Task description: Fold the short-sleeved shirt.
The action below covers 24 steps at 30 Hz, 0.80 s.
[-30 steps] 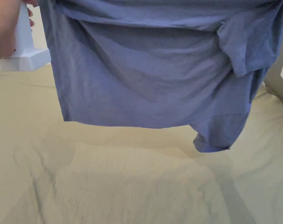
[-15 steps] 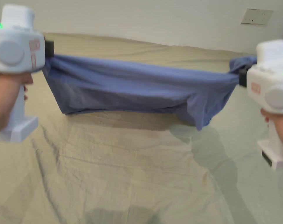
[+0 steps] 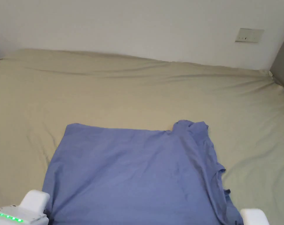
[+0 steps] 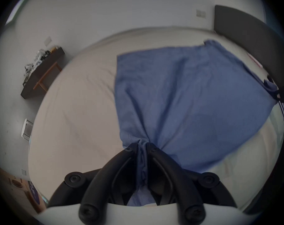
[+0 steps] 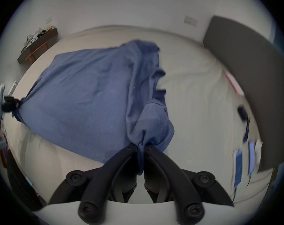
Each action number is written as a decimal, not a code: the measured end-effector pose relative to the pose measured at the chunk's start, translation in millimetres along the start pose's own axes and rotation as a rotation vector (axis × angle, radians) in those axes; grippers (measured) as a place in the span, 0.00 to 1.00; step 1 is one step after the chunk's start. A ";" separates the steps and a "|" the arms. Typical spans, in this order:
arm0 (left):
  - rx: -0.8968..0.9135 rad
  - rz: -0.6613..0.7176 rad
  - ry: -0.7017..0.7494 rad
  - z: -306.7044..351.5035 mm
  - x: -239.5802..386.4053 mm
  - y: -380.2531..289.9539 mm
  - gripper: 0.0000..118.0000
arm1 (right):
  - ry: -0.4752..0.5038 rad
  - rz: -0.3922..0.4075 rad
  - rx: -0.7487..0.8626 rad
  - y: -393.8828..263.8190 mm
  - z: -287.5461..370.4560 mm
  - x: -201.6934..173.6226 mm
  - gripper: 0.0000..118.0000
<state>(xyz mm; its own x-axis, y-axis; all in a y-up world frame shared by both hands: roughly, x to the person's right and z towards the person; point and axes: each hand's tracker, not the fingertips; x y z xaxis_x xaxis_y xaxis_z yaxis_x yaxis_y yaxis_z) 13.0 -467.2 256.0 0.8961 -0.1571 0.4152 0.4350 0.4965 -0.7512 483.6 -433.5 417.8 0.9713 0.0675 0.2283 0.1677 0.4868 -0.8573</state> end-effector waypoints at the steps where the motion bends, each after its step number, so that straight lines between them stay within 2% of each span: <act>1: -0.005 -0.001 0.005 5.0 2.9 -12.6 0.08 | 0.008 -0.012 -0.026 -11.0 1.9 6.6 0.07; 6: -0.098 -0.065 -0.023 32.4 13.5 -57.2 0.08 | 0.033 -0.033 -0.106 -53.7 31.8 12.0 0.07; 10: -0.131 -0.089 -0.023 48.1 14.9 -79.9 0.08 | 0.072 -0.113 -0.176 -82.4 50.6 20.9 0.07; 14: -0.168 -0.080 -0.040 48.1 18.5 -93.9 0.08 | 0.066 -0.109 -0.203 -103.6 49.6 16.9 0.08; 16: -0.170 -0.082 -0.036 41.7 21.6 -94.6 0.08 | 0.063 -0.115 -0.202 -104.6 41.8 17.0 0.14; 17: -0.168 -0.080 -0.028 40.9 23.1 -92.8 0.13 | 0.057 -0.133 -0.201 -103.0 39.1 15.3 0.33; 18: -0.165 -0.077 -0.026 42.3 23.8 -89.3 0.25 | 0.044 -0.133 -0.199 -98.4 39.7 14.8 0.59; 19: -0.152 -0.065 -0.029 44.5 25.2 -84.3 0.43 | 0.021 -0.123 -0.183 -92.7 41.8 14.5 0.76; 20: -0.117 -0.036 -0.056 48.6 24.3 -78.0 0.70 | -0.008 -0.095 -0.148 -85.7 44.3 15.4 0.81; 23: 0.003 0.030 -0.117 68.2 24.1 -48.5 0.87 | 0.014 -0.057 0.004 -51.3 67.2 22.9 0.81; 24: 0.075 0.037 -0.122 79.7 24.7 -36.3 0.96 | 0.007 -0.040 0.055 -36.4 77.9 23.0 0.81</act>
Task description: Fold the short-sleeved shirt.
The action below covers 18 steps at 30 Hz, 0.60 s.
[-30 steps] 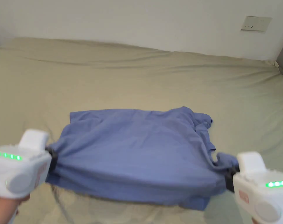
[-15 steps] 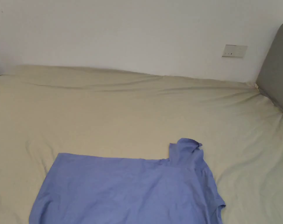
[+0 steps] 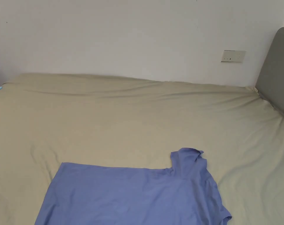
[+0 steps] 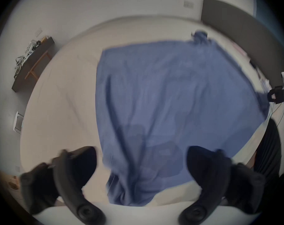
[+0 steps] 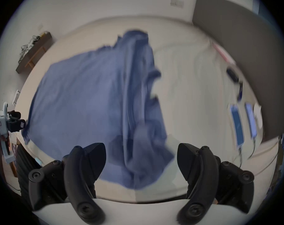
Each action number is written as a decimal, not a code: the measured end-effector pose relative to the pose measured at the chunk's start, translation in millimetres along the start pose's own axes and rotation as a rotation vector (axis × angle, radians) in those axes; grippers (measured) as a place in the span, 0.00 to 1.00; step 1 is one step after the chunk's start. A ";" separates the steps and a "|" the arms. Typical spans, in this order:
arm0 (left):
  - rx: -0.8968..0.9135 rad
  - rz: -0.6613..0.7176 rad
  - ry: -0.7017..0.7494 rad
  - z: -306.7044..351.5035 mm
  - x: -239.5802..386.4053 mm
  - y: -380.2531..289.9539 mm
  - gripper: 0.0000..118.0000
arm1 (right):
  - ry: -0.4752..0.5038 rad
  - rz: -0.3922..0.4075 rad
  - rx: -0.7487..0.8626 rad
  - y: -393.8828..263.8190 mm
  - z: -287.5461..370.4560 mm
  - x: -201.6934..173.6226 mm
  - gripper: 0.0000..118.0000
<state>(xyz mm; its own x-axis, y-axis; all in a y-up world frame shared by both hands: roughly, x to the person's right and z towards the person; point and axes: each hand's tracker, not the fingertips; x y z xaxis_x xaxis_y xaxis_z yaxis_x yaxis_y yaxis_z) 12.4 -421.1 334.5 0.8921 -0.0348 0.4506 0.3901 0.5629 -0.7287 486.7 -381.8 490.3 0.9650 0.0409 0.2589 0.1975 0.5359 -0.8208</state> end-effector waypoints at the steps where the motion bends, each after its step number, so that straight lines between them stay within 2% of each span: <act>1: 0.097 0.002 0.008 12.8 2.7 14.3 0.96 | -0.009 0.013 0.065 14.9 3.5 5.0 0.81; 4: 0.326 0.038 0.019 52.4 10.7 62.5 0.95 | 0.001 0.037 0.302 61.2 47.0 -1.8 0.81; 6: 0.499 0.071 0.042 85.3 19.0 91.5 0.95 | -0.007 0.063 0.456 87.9 78.7 -20.4 0.81; 10: 0.783 0.055 0.132 142.5 42.6 136.4 0.90 | -0.104 0.152 0.701 123.1 133.2 -61.5 0.78; 12: 0.849 0.031 0.203 159.6 53.9 151.5 0.76 | -0.124 0.177 0.791 130.3 151.6 -76.7 0.65; 13: 0.885 0.022 0.236 167.5 59.4 156.5 0.66 | -0.125 0.196 0.829 132.4 164.1 -98.7 0.52; 14: 0.936 0.015 0.246 173.0 63.7 158.4 0.50 | -0.134 0.213 0.862 133.4 170.1 -107.3 0.26; 15: 0.971 0.014 0.260 176.6 67.6 160.0 0.37 | -0.147 0.215 0.890 133.7 173.9 -114.0 0.11; 17: 0.990 0.012 0.282 182.4 77.7 162.2 0.12 | -0.155 0.235 0.935 135.4 176.0 -123.1 0.07; 18: 0.990 0.003 0.284 183.2 81.5 162.9 0.05 | -0.159 0.241 0.928 136.4 177.2 -128.7 0.02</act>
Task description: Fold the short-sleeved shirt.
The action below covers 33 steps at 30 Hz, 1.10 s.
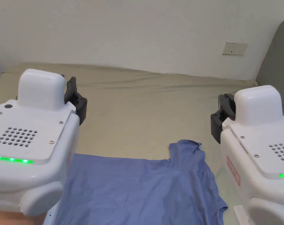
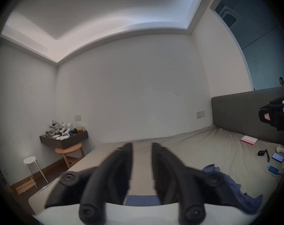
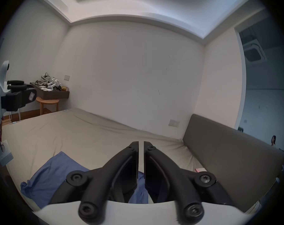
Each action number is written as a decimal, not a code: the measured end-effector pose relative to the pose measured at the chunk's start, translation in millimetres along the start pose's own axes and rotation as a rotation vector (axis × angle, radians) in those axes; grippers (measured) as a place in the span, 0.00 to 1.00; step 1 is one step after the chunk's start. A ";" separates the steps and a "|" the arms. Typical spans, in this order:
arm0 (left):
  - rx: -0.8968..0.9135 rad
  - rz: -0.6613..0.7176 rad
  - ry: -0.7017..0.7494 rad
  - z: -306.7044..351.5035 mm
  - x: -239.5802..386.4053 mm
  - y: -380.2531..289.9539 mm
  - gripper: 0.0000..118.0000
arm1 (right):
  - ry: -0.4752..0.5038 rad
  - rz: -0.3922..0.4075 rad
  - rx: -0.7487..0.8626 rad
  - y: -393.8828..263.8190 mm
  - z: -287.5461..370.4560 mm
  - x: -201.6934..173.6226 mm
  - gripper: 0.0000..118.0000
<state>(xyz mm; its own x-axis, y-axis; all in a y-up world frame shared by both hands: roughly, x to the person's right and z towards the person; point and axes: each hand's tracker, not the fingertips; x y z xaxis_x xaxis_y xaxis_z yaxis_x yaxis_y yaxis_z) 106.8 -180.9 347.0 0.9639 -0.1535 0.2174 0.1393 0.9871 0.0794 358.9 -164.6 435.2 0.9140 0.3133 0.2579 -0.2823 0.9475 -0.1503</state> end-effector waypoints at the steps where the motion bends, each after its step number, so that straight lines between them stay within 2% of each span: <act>1: 0.002 -0.009 -0.002 -1.0 2.1 -0.4 0.03 | 0.007 0.004 0.002 2.1 -1.3 -4.2 0.02; 3: 0.002 -0.021 0.001 -1.6 8.1 -2.1 0.00 | 0.017 0.008 0.010 5.0 -3.8 -15.5 0.02; 13: -0.159 -0.020 -0.048 -47.5 8.4 -52.5 0.00 | 0.057 0.019 -0.059 -11.4 -45.8 -40.9 0.02; 16: -0.295 0.020 -0.084 -77.9 -5.4 -97.2 0.00 | 0.055 0.022 -0.113 -27.5 -63.5 -43.9 0.02; 19: -0.477 -0.008 -0.058 -120.2 -28.5 -159.6 0.00 | 0.054 0.017 -0.187 -47.7 -82.6 -41.4 0.02; 20: -0.525 0.009 -0.038 -135.7 -37.9 -180.1 0.17 | 0.049 0.015 -0.205 -54.4 -88.4 -40.1 0.02; 22: -0.657 0.061 -0.028 -173.3 -57.5 -221.2 0.64 | 0.027 0.014 -0.247 -68.5 -100.8 -37.6 0.02; 23: -0.722 0.083 -0.036 -194.0 -66.3 -240.2 0.87 | 0.019 0.012 -0.274 -90.8 -112.1 -12.8 0.02; 24: -0.755 0.088 -0.041 -213.7 -73.8 -258.1 0.94 | 0.014 0.010 -0.303 -99.3 -119.3 -8.0 0.02; 28: -0.853 0.066 -0.001 -284.6 -88.4 -311.5 0.95 | -0.005 0.041 -0.369 -120.2 -137.4 1.3 0.02; 30: -0.905 0.101 0.020 -306.5 -91.0 -333.4 0.95 | -0.010 0.047 -0.387 -125.7 -143.4 5.4 0.02; 31: -0.931 0.117 0.018 -315.1 -92.4 -342.6 0.93 | -0.012 0.043 -0.397 -126.9 -144.5 6.8 0.02; 33: -0.965 0.128 0.026 -321.8 -87.7 -354.4 0.80 | -0.010 0.028 -0.420 -131.2 -150.3 12.8 0.02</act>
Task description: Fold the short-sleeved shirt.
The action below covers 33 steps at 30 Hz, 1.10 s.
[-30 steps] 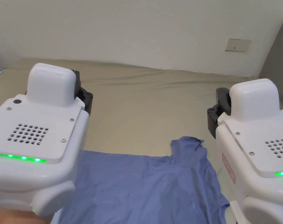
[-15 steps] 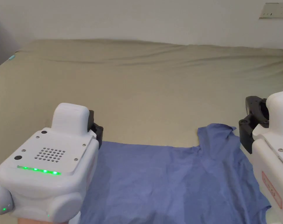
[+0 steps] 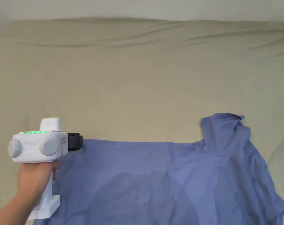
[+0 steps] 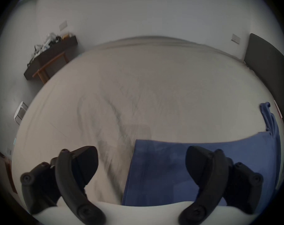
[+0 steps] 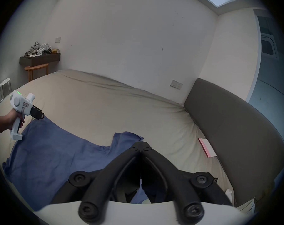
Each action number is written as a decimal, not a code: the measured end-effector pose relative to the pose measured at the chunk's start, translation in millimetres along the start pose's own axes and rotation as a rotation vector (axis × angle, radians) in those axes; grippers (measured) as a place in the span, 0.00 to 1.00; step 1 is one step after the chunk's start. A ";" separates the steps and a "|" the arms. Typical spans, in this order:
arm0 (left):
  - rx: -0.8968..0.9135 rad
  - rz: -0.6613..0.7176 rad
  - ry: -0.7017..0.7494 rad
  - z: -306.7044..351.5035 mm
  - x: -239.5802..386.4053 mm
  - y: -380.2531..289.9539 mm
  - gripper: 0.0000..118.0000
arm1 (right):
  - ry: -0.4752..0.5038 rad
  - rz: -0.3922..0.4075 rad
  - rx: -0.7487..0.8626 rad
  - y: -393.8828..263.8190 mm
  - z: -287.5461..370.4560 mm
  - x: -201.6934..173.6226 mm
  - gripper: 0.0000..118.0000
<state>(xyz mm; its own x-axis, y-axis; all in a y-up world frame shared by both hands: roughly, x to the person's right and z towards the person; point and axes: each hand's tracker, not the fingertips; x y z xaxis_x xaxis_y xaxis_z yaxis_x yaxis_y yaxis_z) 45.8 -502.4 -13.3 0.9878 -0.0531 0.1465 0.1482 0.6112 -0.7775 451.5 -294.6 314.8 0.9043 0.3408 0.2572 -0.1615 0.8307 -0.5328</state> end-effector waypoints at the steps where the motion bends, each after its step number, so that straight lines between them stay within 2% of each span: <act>1: -0.012 -0.005 0.000 -6.2 1.3 -0.8 0.70 | -0.002 -0.003 -0.007 -0.8 -3.0 2.0 0.02; 3: -0.002 -0.006 -0.054 -8.6 5.8 -4.9 0.65 | -0.005 0.004 -0.027 -2.5 -6.2 3.0 0.02; 4: 0.026 -0.021 -0.015 -13.0 -0.6 -5.1 0.55 | -0.005 0.009 -0.032 -3.2 -9.4 4.4 0.02; 6: 0.022 -0.064 -0.053 -5.7 4.7 -4.2 0.24 | -0.006 0.008 -0.039 -4.7 -12.9 5.2 0.02; 8: 0.018 -0.168 0.002 10.7 14.9 -5.8 0.00 | 0.010 -0.005 -0.055 -4.0 -23.1 8.8 0.02; 9: -0.016 -0.123 -0.070 16.4 15.8 -8.5 0.00 | 0.015 -0.013 -0.059 -3.3 -29.8 10.9 0.02; 13: 0.100 -0.160 -0.019 62.6 18.1 -6.9 0.00 | 0.046 -0.055 -0.109 -0.7 -62.7 22.5 0.02; 15: 0.168 -0.169 -0.032 93.1 17.8 -5.0 0.00 | 0.066 -0.095 -0.157 -3.2 -88.0 31.1 0.06; 16: 0.196 -0.185 -0.035 109.3 17.4 -5.6 0.00 | 0.078 -0.102 -0.191 -5.1 -105.5 35.4 0.19; 17: 0.230 -0.196 -0.031 125.8 17.7 -5.1 0.00 | 0.096 -0.103 -0.232 -8.1 -125.2 39.3 0.47; 18: 0.254 -0.210 -0.033 142.0 17.8 -4.8 0.00 | 0.105 -0.093 -0.283 -15.4 -143.9 41.6 0.69; 19: 0.275 -0.218 -0.031 155.4 17.8 -5.2 0.00 | 0.136 -0.087 -0.334 -21.8 -163.1 43.1 0.80; 20: 0.301 -0.225 -0.029 168.3 16.8 -7.7 0.00 | 0.140 -0.093 -0.380 -30.4 -183.0 43.9 0.81; 21: 0.309 -0.231 -0.030 180.4 15.8 -9.3 0.00 | 0.118 -0.094 -0.416 -39.1 -201.1 43.9 0.81; 24: 0.326 -0.233 -0.026 203.8 13.8 -15.8 0.00 | 0.139 -0.127 -0.553 -73.0 -247.9 41.9 0.81; 26: 0.324 -0.231 -0.026 213.1 11.1 -19.9 0.00 | 0.139 -0.154 -0.602 -92.9 -265.5 37.1 0.81; 28: 0.322 -0.233 -0.019 214.7 10.2 -23.8 0.00 | 0.138 -0.148 -0.648 -103.8 -271.4 29.7 0.81; 30: 0.309 -0.233 -0.017 215.4 7.9 -28.3 0.00 | 0.153 -0.125 -0.596 -106.7 -260.7 16.1 0.73; 31: 0.309 -0.232 -0.017 215.1 6.7 -30.8 0.00 | 0.138 -0.084 -0.555 -105.5 -255.3 11.7 0.66; 32: 0.303 -0.232 -0.012 209.9 7.9 -33.1 0.00 | 0.136 -0.073 -0.560 -104.6 -253.6 8.4 0.42; 33: 0.290 -0.237 -0.001 207.7 7.6 -35.4 0.00 | 0.171 -0.102 -0.567 -103.4 -252.2 8.1 0.12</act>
<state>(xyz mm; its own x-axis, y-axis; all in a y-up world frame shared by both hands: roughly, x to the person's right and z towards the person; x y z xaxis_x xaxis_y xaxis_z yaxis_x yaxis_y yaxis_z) 38.0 -360.5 142.4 0.9277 -0.2189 0.3023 0.3524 0.7806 -0.5162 575.2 -488.8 168.6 0.9626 0.1566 0.2212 0.1229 0.4753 -0.8712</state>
